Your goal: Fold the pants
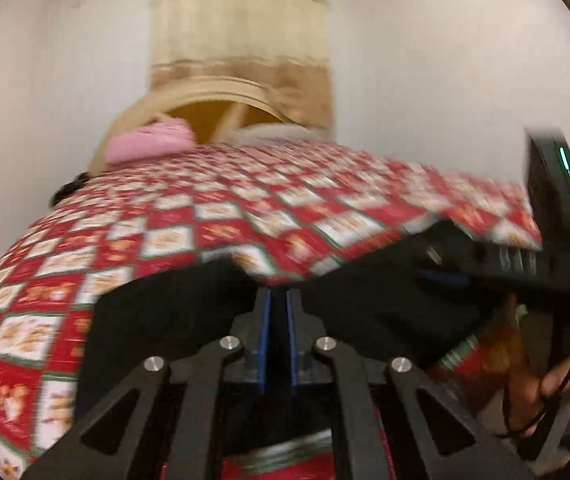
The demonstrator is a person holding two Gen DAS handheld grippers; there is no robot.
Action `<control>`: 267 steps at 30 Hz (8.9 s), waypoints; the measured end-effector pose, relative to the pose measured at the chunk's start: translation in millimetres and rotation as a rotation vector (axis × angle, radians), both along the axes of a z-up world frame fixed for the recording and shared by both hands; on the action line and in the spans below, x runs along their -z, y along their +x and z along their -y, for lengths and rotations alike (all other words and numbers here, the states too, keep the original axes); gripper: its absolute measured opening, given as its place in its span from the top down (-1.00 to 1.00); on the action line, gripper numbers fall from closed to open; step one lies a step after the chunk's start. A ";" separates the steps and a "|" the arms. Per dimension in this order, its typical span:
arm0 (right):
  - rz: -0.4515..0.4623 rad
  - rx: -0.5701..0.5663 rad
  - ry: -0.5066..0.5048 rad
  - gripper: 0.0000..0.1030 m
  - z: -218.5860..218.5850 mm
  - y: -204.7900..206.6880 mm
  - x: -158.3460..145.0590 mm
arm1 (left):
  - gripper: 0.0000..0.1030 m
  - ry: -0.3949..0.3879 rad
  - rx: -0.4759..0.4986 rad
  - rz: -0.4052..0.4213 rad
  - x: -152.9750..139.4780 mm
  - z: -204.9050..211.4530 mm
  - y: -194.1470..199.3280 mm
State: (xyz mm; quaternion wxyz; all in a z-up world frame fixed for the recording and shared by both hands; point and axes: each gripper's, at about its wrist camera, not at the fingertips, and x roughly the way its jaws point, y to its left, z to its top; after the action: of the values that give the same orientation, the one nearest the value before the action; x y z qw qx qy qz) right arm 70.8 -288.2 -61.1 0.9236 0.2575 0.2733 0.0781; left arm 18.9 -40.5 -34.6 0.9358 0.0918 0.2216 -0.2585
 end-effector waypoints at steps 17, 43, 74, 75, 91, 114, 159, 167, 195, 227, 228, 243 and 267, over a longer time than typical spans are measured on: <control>-0.027 -0.285 0.108 -0.18 -74.9 55.6 0.4 | -0.54 -0.111 -0.235 -0.029 -34.7 -103.5 8.3; 0.035 -0.379 -0.337 0.59 -145.2 44.0 -60.7 | -0.55 -0.221 -0.529 -0.229 -4.3 -183.5 48.9; -0.142 -0.058 -0.320 0.59 65.6 -23.2 -23.8 | -0.56 0.015 -0.154 -0.198 -18.6 -4.7 61.2; -0.144 -0.062 -0.324 0.59 66.0 -21.6 -22.0 | -0.56 0.019 -0.149 -0.199 -17.8 -1.7 61.5; 0.062 0.131 -0.268 0.32 82.2 -62.1 -64.3 | -1.00 -0.002 -0.238 -0.353 27.5 1.5 67.5; -0.321 -0.593 -0.470 0.39 -152.7 176.9 18.3 | -1.00 0.014 -0.306 -0.287 45.1 -11.2 34.1; -0.026 0.058 -0.432 0.35 55.5 -76.5 -18.3 | -1.00 0.012 -0.330 -0.306 44.6 -5.3 37.9; -0.077 0.073 -0.126 0.15 95.3 -76.7 3.2 | -1.00 0.017 -0.326 -0.313 44.4 -4.5 39.1; -0.047 0.104 -0.208 -0.53 61.6 -66.5 0.7 | -1.00 -0.193 -0.216 -0.402 9.2 -18.4 74.3; -0.060 0.103 -0.447 0.37 29.0 -49.6 5.5 | 0.35 -0.076 -0.160 -0.486 21.7 33.5 72.8; -0.057 0.106 -0.459 0.37 27.6 -50.2 5.4 | 0.40 -0.078 -0.162 -0.488 21.1 34.1 73.0; 0.011 0.104 -0.553 0.42 5.8 -60.4 -18.6 | 0.63 -0.047 -0.165 -0.392 1.9 38.5 60.4; 0.081 0.087 -0.548 0.43 -16.1 -55.0 -44.3 | 0.63 -0.069 -0.183 -0.353 -14.9 24.7 68.7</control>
State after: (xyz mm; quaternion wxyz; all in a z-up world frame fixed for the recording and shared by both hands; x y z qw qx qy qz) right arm 15.8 -272.1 -16.8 0.9714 0.0063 0.2355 -0.0283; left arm 87.6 -65.1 -19.7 0.9046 -0.0075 0.3807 -0.1917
